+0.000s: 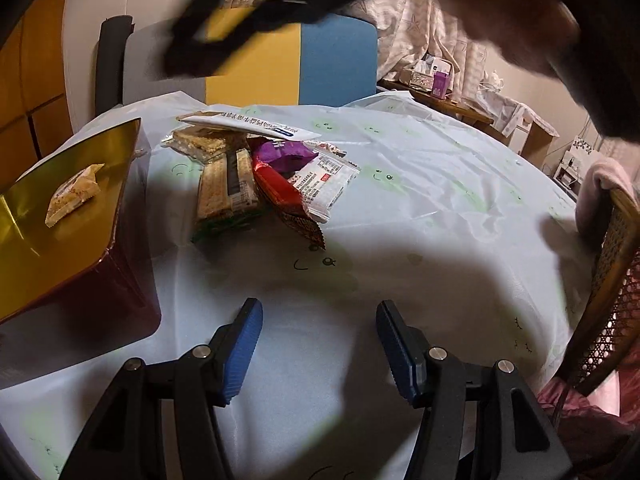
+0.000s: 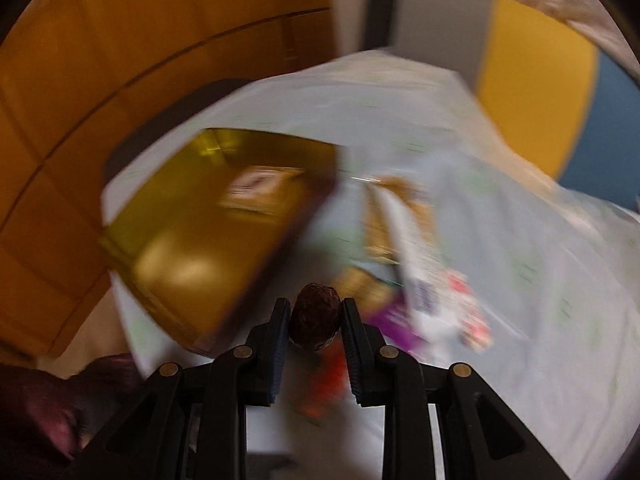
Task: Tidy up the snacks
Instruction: 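Carry the red date into the gold tin and open the right tool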
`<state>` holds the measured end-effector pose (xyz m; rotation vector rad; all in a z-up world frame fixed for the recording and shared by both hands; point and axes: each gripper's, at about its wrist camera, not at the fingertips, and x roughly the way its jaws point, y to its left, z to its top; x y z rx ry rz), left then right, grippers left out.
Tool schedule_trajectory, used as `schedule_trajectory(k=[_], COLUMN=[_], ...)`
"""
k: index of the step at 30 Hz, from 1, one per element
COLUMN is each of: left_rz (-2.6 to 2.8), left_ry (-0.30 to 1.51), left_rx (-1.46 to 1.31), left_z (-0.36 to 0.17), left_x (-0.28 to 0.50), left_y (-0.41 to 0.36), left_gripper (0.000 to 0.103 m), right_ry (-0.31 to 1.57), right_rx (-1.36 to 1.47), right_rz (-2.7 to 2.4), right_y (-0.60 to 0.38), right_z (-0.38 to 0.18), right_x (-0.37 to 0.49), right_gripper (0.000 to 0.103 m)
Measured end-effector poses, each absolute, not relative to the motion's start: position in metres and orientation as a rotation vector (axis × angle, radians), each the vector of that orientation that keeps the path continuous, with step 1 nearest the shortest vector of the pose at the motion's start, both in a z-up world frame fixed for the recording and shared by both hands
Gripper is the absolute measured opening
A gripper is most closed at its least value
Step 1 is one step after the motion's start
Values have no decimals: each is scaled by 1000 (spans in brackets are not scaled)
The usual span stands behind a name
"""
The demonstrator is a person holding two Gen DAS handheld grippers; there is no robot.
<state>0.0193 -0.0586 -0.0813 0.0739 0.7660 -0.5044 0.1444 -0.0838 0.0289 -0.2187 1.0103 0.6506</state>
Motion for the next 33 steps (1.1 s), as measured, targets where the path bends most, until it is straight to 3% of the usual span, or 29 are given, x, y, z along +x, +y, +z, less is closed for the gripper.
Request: schedule_trajectory(k=[14,17,33], left_rz=[-517,-517,-512], left_ry=[762,761,757], left_rx=[58,58,69], left_z=[-83,-83,-83], left_x=[21,21,20], left_y=[-57,-57,-58], left_gripper=[60,61,61], right_ry=[1089,1101,1016], right_rx=[-355,-336,-281], right_rz=[778,772,662], right_y=[21,21,-47], right_z=[-12,-20,14], right_x=[176,178,166], right_gripper=[26,35,36])
